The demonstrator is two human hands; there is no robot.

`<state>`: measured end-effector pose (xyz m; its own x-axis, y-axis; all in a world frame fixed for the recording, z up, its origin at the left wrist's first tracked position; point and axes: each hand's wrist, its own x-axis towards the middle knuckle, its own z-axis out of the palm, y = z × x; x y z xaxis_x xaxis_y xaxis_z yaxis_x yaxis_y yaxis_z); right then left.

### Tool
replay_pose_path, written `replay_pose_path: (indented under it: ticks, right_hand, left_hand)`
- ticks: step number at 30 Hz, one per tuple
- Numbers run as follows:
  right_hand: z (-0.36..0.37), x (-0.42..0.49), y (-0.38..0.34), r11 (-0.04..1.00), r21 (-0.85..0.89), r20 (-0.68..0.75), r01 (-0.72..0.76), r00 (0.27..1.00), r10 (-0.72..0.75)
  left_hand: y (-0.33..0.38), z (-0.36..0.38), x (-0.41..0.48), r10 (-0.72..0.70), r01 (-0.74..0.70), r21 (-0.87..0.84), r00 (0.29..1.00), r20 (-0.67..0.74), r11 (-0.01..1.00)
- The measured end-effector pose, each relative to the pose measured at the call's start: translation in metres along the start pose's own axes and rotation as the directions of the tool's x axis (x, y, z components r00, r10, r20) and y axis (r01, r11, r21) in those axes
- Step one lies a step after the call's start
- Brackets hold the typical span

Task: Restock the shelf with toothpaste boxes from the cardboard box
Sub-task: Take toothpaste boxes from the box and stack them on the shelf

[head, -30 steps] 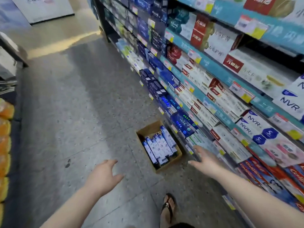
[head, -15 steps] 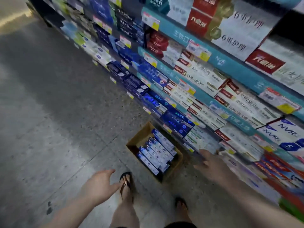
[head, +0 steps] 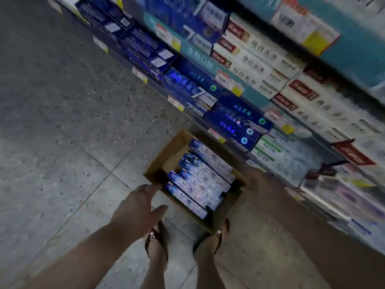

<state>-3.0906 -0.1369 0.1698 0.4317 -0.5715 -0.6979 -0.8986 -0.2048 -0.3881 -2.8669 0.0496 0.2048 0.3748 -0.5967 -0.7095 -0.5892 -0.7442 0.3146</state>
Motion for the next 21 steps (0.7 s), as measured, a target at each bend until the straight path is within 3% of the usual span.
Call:
replay_pose_path:
  ticks: [4, 13, 21]
  right_hand:
    - [0.033, 0.070, 0.027, 0.984, -0.180, -0.018, -0.020, 1.000, 0.017]
    - [0.114, 0.191, 0.082, 0.951, -0.305, 0.027, -0.059, 0.997, 0.070]
    - [0.158, 0.243, 0.106, 0.990, -0.123, -0.161, -0.075, 0.986, 0.055]
  left_hand:
    - [-0.006, 0.052, 0.054, 0.022, -0.021, -0.057, 1.000, 0.013, 0.998]
    - [-0.044, 0.140, 0.146, 0.009, -0.011, -0.103, 1.000, -0.022, 0.995]
    - [-0.059, 0.174, 0.187, 0.026, -0.030, -0.123, 0.999, -0.030, 0.992]
